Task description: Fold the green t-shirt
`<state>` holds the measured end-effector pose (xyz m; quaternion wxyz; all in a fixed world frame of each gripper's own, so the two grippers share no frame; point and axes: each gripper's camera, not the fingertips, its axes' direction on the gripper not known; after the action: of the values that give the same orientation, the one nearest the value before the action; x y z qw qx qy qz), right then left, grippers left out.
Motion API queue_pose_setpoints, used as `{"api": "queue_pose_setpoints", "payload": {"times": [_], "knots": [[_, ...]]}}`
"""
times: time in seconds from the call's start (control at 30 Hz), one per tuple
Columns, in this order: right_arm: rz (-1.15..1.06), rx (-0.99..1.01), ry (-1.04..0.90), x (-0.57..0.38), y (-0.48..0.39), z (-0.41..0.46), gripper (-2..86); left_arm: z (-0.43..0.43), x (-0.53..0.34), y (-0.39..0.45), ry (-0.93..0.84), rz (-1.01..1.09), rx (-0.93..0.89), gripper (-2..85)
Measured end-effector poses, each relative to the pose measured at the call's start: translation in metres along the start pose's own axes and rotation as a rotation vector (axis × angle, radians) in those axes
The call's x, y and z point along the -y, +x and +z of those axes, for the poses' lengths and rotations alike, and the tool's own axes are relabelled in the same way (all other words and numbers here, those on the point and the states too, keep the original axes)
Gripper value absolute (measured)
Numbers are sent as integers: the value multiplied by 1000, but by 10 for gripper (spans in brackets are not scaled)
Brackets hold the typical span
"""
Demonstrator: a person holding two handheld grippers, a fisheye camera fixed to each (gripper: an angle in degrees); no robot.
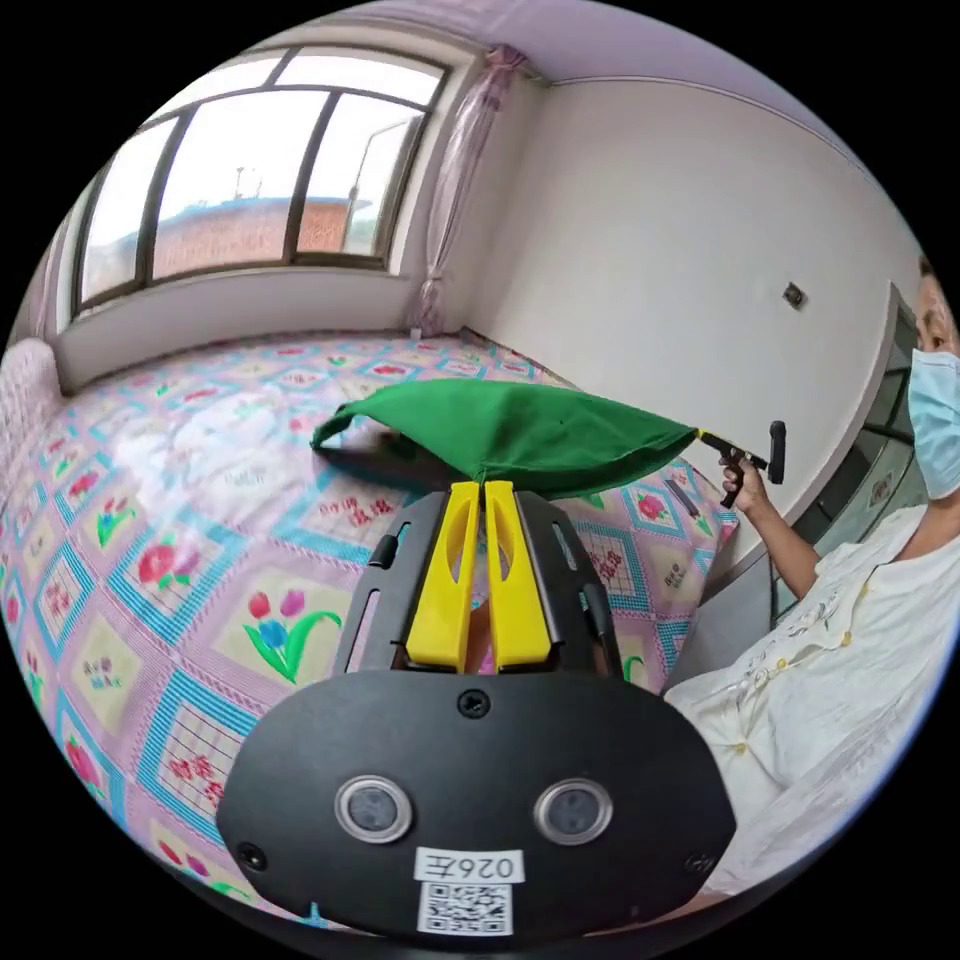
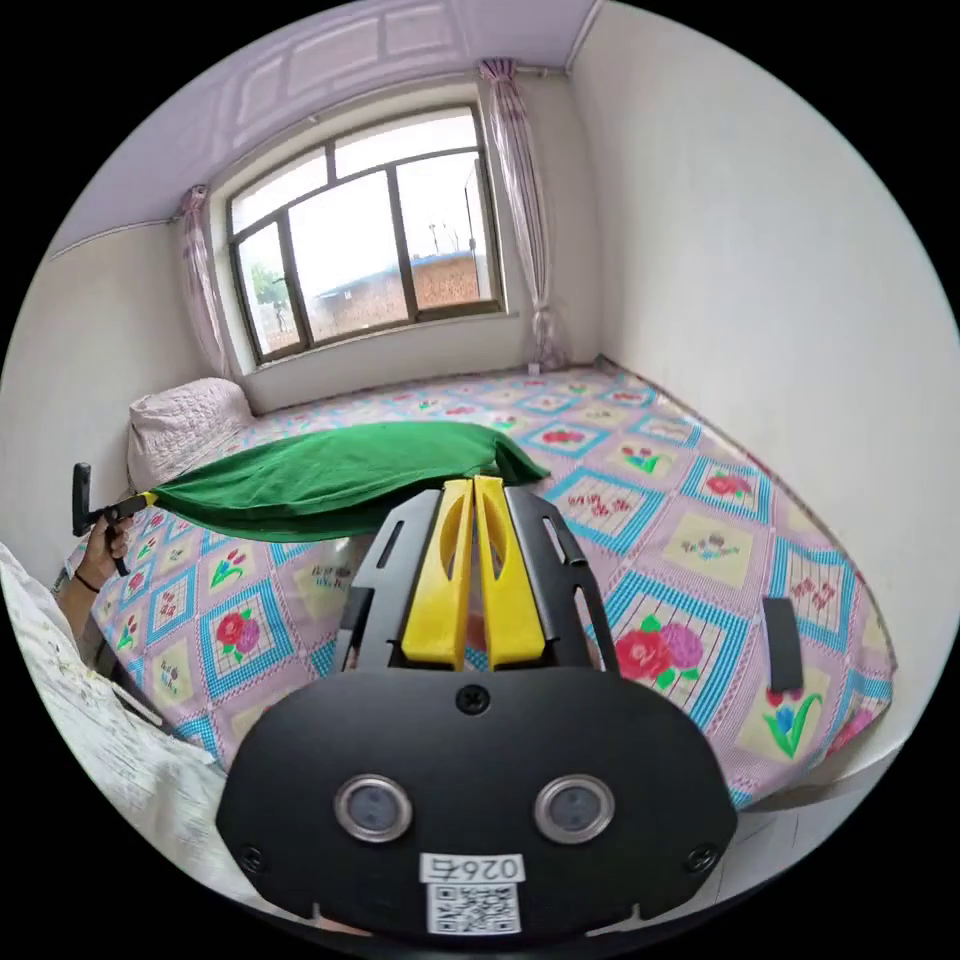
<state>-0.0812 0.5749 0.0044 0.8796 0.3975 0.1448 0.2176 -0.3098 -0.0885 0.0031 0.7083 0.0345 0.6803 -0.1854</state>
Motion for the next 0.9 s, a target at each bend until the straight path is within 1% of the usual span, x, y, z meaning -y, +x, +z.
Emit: {"api": "queue_pose_setpoints", "payload": {"times": [0.03, 0.1, 0.2, 0.3, 0.47, 0.6, 0.67, 0.77, 0.87, 0.9], "knots": [[20, 2, -37, -13, 6, 13, -12, 8, -11, -8, -15, -42, -17, -5], [101, 19, -169, -59, 28, 55, -12, 34, -50, -35, -89, -184, -75, -5], [185, 26, -287, -102, 52, 88, -13, 59, -85, -59, -208, -298, -106, -5], [256, 27, -358, -128, 75, 106, -12, 70, -105, -75, -277, -367, -120, -5], [272, 8, -386, -141, 95, 106, -11, 72, -124, -88, -376, -392, -84, -5], [273, -24, -380, -143, 106, 103, -6, 72, -141, -101, -409, -441, -97, -5], [286, -21, -385, -143, 112, 101, 1, 71, -149, -108, -409, -473, -111, -6], [275, -71, -392, -142, 122, 91, 20, 58, -160, -121, -384, -527, -148, -8], [270, -82, -374, -131, 134, 77, 20, 34, -162, -130, -388, -542, -135, -9], [255, -79, -346, -121, 135, 72, 17, 22, -156, -131, -360, -534, -128, -10]]}}
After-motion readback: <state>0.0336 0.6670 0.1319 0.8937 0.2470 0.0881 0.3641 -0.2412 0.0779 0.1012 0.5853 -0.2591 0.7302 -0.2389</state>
